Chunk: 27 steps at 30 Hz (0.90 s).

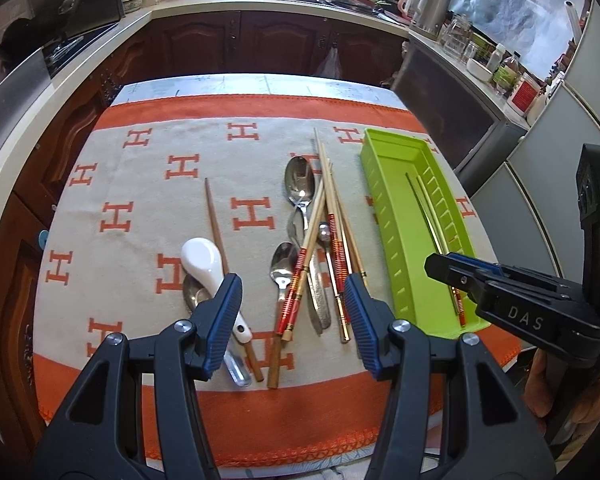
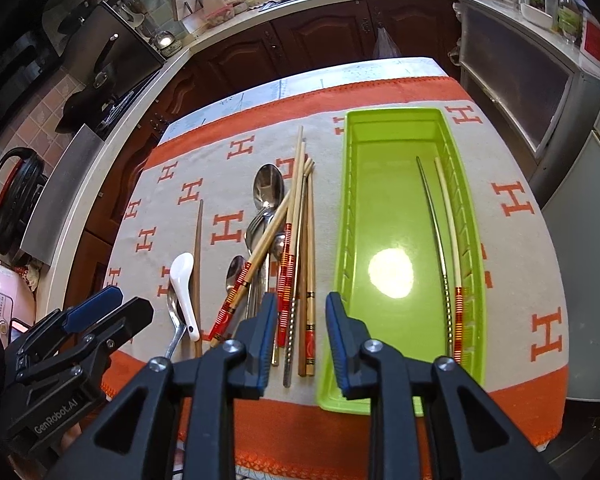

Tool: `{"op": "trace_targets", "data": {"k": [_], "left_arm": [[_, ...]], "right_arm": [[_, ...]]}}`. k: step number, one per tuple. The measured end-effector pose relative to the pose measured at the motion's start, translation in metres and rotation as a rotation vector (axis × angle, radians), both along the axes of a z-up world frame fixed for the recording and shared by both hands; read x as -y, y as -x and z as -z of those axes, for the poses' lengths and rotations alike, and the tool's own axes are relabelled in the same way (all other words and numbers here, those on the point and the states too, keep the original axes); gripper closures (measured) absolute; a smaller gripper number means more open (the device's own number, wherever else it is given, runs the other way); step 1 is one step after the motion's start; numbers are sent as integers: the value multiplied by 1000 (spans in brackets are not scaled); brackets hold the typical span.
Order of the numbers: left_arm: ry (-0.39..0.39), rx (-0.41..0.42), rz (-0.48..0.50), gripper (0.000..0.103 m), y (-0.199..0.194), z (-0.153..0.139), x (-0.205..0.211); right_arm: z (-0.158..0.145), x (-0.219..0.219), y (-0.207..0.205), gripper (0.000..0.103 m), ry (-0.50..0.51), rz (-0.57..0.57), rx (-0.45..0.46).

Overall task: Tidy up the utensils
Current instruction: 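Close the right tool on the white ceramic spoon's handle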

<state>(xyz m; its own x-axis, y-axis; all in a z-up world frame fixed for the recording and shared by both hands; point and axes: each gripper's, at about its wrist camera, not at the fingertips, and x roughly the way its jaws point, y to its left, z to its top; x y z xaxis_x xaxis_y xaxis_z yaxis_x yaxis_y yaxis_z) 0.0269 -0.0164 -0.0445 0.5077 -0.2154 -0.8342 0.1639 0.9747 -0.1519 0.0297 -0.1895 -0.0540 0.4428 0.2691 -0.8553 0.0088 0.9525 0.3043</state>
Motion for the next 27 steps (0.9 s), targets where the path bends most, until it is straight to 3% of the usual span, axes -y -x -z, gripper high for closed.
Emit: {"op": "trace_targets", "data": {"k": [6, 19, 22, 27], "left_arm": [[-34, 12, -38, 53, -2, 3, -21], [-9, -32, -107, 53, -14, 20, -71], [25, -55, -141, 53, -18, 28, -91], [18, -66, -195, 53, -22, 36, -119]], "right_arm": [[-4, -20, -5, 74, 26, -31, 11], [-2, -74, -20, 74, 97, -137, 15], [1, -87, -26, 74, 100, -171, 2], [8, -109, -35, 74, 88, -225, -14]]}}
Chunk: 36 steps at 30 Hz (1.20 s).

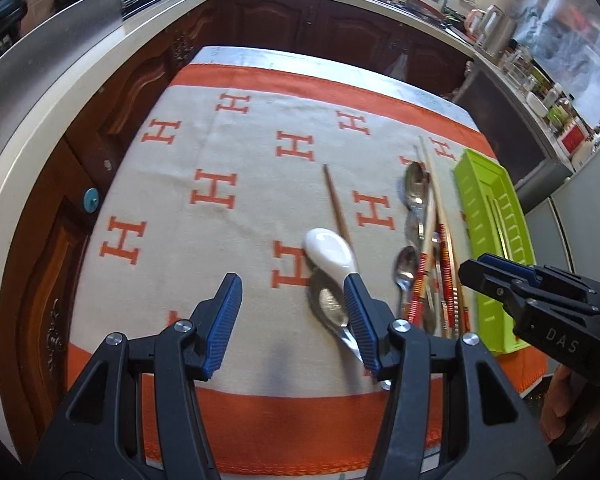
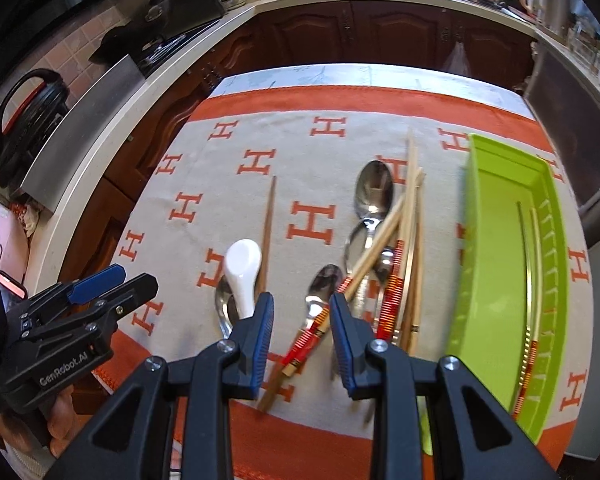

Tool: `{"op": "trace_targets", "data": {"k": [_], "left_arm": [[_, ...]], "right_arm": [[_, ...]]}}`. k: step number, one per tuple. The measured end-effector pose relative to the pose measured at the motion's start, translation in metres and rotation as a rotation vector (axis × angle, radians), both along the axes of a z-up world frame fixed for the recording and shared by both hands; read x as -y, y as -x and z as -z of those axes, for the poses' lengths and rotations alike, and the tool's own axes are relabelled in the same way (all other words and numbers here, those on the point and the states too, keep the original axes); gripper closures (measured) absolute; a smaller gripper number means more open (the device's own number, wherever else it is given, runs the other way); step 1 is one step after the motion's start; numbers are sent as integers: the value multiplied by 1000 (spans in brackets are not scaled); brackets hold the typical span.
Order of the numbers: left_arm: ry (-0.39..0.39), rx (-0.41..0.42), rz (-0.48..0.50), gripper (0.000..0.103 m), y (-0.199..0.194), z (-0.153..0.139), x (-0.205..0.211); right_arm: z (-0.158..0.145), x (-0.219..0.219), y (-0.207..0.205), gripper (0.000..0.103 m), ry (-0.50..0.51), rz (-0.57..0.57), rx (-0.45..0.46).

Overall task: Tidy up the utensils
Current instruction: 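Close the right tool on the white ceramic spoon's handle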

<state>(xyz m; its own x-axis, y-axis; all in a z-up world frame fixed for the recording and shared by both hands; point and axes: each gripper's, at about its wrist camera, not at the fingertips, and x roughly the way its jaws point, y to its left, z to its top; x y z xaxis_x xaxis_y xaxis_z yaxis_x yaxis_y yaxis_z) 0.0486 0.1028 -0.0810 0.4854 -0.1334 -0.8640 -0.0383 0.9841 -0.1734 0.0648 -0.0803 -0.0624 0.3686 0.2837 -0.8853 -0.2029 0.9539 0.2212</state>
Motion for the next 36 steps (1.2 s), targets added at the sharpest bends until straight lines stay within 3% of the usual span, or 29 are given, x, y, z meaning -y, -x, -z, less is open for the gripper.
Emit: {"op": "trace_targets", "data": {"k": [6, 20, 36], "left_arm": [[39, -42, -38, 53, -4, 17, -25], [83, -118, -22, 53, -7, 52, -27], [95, -144, -13, 53, -3, 65, -28]], "right_arm": [[15, -21, -11, 74, -29, -61, -41], [69, -53, -31, 74, -79, -157, -172], [76, -63, -50, 74, -92, -184, -125]]}}
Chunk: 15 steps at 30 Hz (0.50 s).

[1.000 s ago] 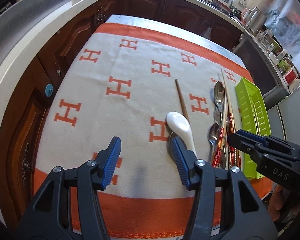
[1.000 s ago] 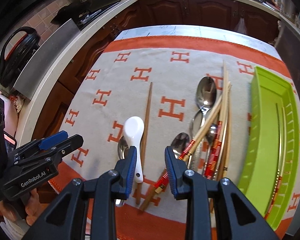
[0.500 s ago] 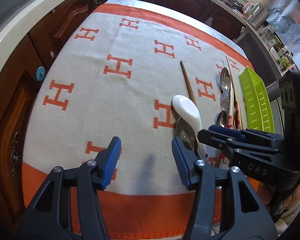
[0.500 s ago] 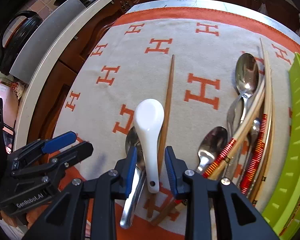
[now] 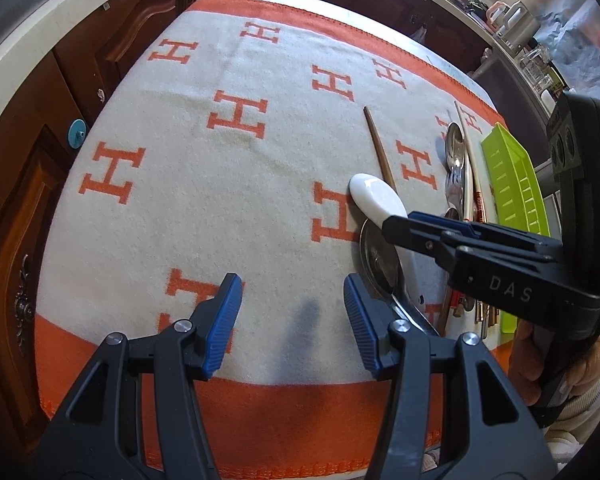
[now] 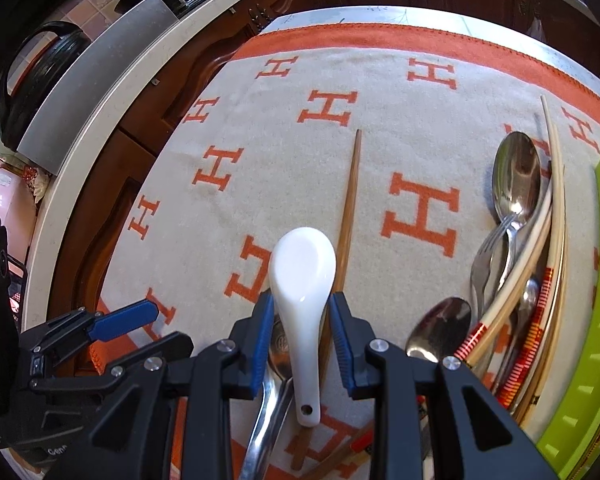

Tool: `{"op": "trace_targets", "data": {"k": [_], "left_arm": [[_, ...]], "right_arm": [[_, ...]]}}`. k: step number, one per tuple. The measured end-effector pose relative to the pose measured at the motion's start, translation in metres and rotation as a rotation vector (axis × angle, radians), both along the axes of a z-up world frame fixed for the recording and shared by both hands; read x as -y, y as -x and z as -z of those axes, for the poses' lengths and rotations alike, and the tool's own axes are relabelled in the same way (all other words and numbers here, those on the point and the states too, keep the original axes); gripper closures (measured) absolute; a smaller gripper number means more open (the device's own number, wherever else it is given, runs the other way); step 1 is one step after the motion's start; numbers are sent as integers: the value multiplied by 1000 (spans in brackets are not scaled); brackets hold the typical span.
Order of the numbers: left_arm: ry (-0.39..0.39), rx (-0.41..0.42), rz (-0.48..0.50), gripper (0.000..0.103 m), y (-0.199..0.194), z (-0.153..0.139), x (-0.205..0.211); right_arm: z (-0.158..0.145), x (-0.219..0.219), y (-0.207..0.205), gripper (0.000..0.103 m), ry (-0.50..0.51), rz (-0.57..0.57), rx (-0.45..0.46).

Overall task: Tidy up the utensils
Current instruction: 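Close the right tool on the white ceramic spoon's handle, then grasp a metal spoon with the left tool while the right tool lifts the white spoon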

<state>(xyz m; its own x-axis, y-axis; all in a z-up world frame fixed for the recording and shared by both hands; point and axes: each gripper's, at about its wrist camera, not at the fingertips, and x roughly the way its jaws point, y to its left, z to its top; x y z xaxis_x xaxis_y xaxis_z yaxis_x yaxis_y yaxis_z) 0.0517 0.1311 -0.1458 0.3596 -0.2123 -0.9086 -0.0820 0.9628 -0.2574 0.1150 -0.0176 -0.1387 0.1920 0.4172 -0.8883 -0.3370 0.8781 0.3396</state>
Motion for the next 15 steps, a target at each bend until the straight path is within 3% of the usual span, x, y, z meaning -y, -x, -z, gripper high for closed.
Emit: {"op": "trace_targets", "data": {"k": [8, 15], "left_arm": [[1, -2, 8, 53, 0, 2, 2], [8, -6, 5, 53, 1, 3, 2]], "right_arm": [[-2, -14, 4, 77, 24, -58, 56], [4, -15, 3, 76, -3, -77, 24]]}}
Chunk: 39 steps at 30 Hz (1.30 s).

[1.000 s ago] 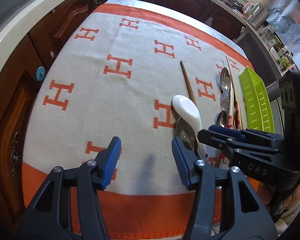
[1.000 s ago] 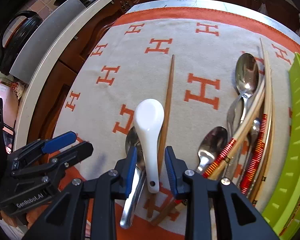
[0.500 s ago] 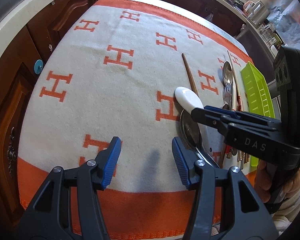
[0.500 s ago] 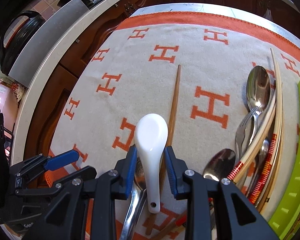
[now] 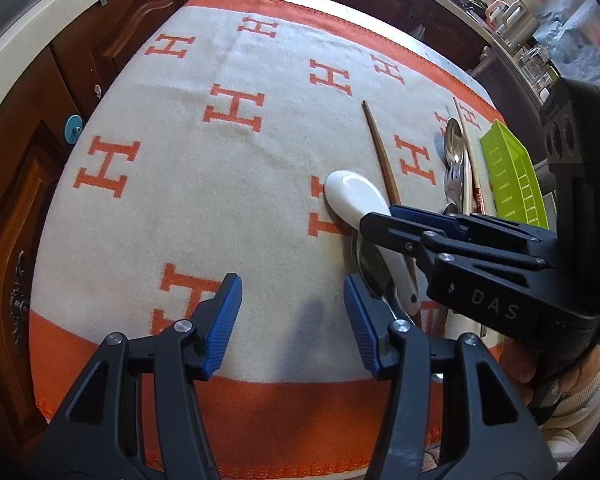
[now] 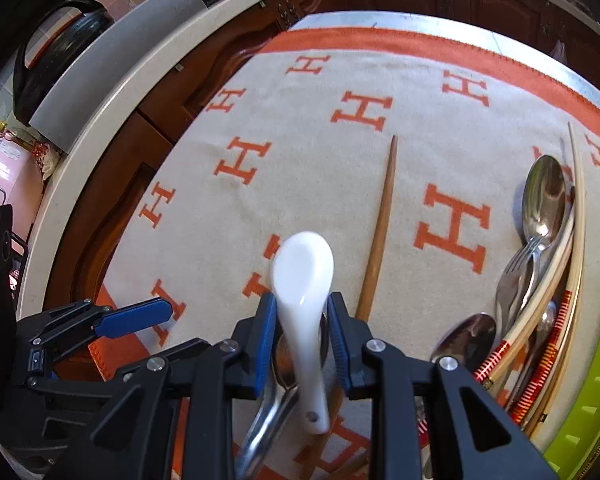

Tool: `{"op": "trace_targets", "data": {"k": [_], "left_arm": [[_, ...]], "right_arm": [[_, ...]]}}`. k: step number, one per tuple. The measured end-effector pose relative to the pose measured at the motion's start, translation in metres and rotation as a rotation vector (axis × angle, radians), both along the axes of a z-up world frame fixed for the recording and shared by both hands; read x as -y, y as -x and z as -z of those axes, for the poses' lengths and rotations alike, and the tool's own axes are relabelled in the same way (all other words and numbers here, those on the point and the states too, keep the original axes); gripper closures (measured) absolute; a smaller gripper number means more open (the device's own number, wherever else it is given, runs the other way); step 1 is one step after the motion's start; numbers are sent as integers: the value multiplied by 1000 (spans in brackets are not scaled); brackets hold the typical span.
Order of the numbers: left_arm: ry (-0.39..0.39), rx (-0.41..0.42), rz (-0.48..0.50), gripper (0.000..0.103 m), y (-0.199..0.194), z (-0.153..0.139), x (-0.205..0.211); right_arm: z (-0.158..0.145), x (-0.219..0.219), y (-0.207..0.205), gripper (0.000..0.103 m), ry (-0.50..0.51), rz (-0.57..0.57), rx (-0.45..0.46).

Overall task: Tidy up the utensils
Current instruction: 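Grasp a metal spoon with the left tool while the right tool lifts the white spoon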

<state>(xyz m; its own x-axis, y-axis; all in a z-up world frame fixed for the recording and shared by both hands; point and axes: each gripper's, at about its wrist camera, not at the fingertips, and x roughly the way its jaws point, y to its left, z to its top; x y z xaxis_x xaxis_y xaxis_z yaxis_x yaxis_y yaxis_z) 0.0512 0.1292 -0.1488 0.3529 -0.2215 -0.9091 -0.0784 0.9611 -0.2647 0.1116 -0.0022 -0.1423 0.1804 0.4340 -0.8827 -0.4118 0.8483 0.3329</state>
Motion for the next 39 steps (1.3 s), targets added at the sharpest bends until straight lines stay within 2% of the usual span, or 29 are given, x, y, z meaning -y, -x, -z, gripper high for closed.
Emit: {"op": "trace_targets", "data": {"k": [3, 10, 13, 14, 15, 24, 30, 35, 39], "left_arm": [[1, -2, 3, 53, 0, 1, 1], [1, -9, 6, 53, -1, 2, 2], [2, -12, 11, 53, -1, 2, 3], [1, -13, 13, 53, -1, 2, 4], [1, -14, 15, 53, -1, 2, 4], [50, -15, 39, 53, -6, 3, 12], [86, -24, 50, 53, -18, 12, 21], [28, 1, 75, 53, -24, 13, 35], [-64, 36, 110, 53, -26, 13, 54]], "right_arm": [[5, 1, -2, 75, -22, 4, -24], [5, 1, -3, 79, -41, 32, 6], [2, 5, -3, 84, -56, 47, 25], [1, 6, -2, 91, -58, 49, 33], [-1, 6, -2, 94, -59, 50, 43], [-19, 14, 6, 94, -105, 50, 90], [-30, 39, 13, 94, -124, 97, 112], [-40, 65, 24, 94, -117, 141, 147], [-47, 83, 37, 94, -100, 168, 174]]}}
